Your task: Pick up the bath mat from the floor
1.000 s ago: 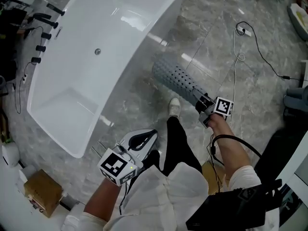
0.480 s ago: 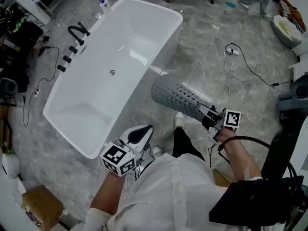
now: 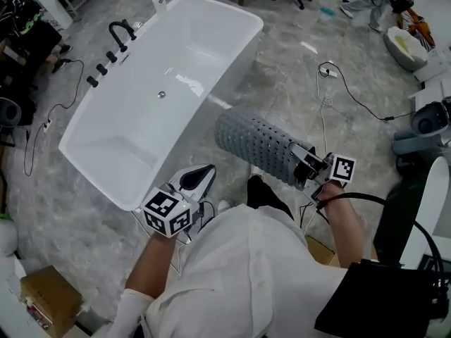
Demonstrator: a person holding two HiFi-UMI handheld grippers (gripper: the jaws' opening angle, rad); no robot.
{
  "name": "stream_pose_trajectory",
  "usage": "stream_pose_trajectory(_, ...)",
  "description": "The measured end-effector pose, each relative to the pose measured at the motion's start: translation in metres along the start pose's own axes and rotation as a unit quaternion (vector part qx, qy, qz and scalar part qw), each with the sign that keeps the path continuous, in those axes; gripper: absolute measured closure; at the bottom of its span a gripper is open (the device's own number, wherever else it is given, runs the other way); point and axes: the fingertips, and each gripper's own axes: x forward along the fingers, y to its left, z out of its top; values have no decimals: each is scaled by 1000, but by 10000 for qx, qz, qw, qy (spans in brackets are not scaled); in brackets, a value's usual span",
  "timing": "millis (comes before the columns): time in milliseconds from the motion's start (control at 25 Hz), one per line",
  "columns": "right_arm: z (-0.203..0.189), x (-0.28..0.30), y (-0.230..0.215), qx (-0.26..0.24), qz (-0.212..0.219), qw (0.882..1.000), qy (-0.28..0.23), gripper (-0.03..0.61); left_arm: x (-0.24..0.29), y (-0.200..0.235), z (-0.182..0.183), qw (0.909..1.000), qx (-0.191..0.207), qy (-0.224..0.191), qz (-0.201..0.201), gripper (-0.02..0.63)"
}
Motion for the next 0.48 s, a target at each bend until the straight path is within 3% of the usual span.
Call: stream_pose_trajectory(480,-60,-20,61,-77,198,9991,375,563,-27,-23,-10,10000,-66,-11,-14,607)
